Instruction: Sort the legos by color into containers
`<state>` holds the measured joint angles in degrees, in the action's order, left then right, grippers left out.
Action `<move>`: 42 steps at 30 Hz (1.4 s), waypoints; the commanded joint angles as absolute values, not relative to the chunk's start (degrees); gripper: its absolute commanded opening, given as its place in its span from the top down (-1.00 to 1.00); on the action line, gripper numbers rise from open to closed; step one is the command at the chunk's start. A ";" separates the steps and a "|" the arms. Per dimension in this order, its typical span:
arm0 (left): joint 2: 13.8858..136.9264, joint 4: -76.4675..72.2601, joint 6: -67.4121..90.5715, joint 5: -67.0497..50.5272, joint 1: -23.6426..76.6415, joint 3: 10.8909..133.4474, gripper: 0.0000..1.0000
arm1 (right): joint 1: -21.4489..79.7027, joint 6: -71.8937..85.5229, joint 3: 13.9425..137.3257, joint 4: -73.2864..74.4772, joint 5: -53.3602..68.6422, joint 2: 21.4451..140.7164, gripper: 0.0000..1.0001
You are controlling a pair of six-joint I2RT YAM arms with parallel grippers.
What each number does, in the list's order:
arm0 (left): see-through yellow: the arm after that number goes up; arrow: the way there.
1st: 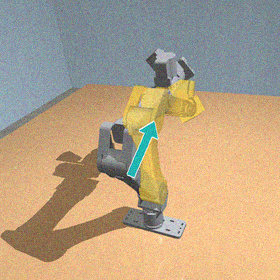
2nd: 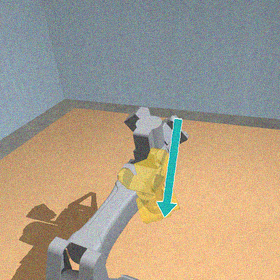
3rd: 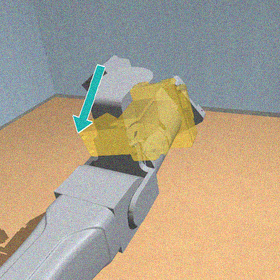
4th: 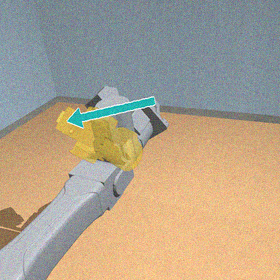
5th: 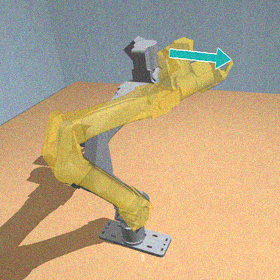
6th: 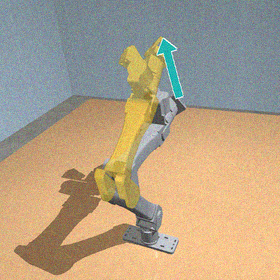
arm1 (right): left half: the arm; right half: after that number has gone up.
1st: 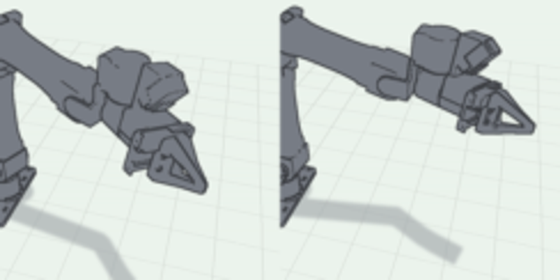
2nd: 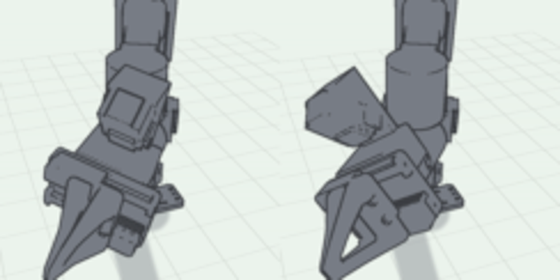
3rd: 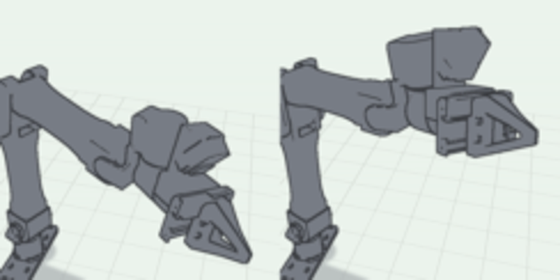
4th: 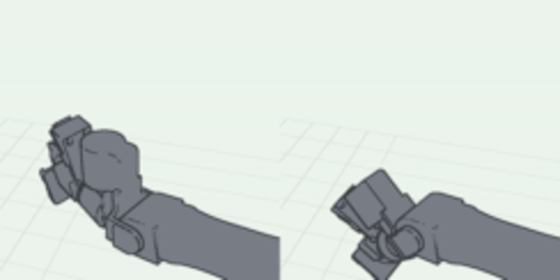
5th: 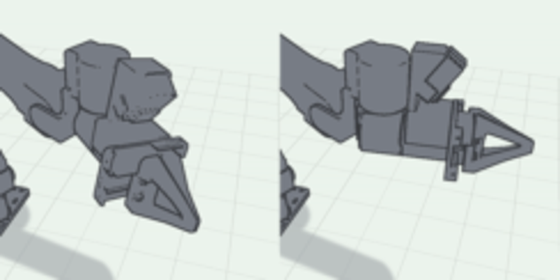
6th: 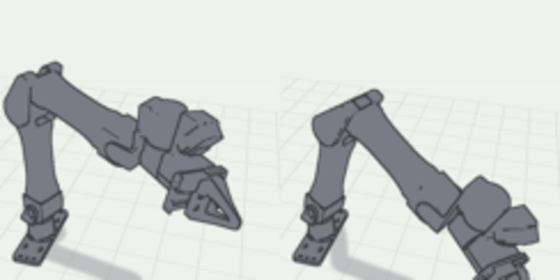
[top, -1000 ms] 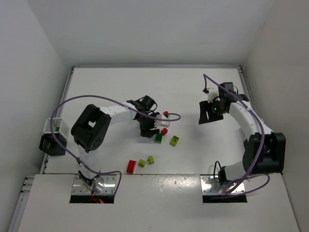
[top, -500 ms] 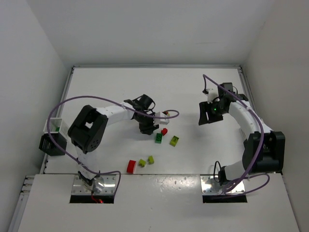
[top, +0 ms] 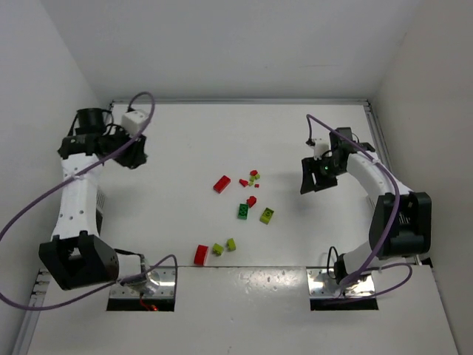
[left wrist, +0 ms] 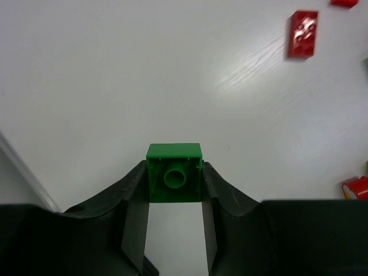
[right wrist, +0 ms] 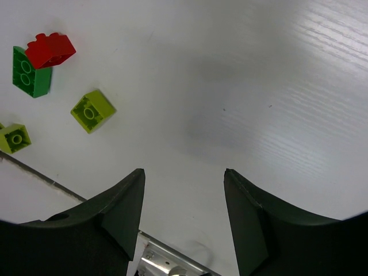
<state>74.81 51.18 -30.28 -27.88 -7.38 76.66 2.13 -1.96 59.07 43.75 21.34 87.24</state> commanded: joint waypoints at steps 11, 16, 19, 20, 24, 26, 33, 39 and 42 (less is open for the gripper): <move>90.15 74.18 -42.28 -31.46 -47.27 83.75 1.00 | 2.46 -3.16 61.26 43.59 23.55 88.15 -0.16; 91.32 69.97 -39.21 -26.46 -47.81 84.55 1.00 | 2.46 -3.16 61.79 43.59 23.55 89.20 -0.16; 91.32 65.49 -36.92 -24.01 -47.81 84.55 0.99 | 2.46 -3.16 61.79 44.12 23.55 89.21 -0.16; 90.80 64.35 -36.22 -23.47 -47.81 84.55 0.94 | 2.46 -3.16 61.79 44.12 23.55 89.21 -0.16; 90.18 58.55 -32.18 -20.05 -47.81 84.55 0.79 | 2.46 -3.16 61.79 44.12 23.03 89.21 -0.16; 90.18 56.95 -32.17 -18.63 -47.81 84.55 0.77 | 2.46 -3.16 61.79 44.12 23.03 89.21 -0.16; 91.32 55.81 -32.17 -17.93 -47.81 84.55 0.68 | 2.46 -3.16 62.31 44.65 23.03 89.21 -0.16; 91.85 55.81 -32.17 -17.93 -47.81 84.02 0.55 | 2.46 -3.16 62.31 44.65 23.03 89.21 -0.16; 91.85 56.34 -32.17 -17.93 -47.81 84.02 0.39 | 2.46 -3.16 62.31 45.26 23.03 89.21 -0.16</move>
<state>92.47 56.73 -32.53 -17.93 -47.86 82.46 2.13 -2.61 60.14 44.73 22.57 89.14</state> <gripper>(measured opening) 0.407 0.579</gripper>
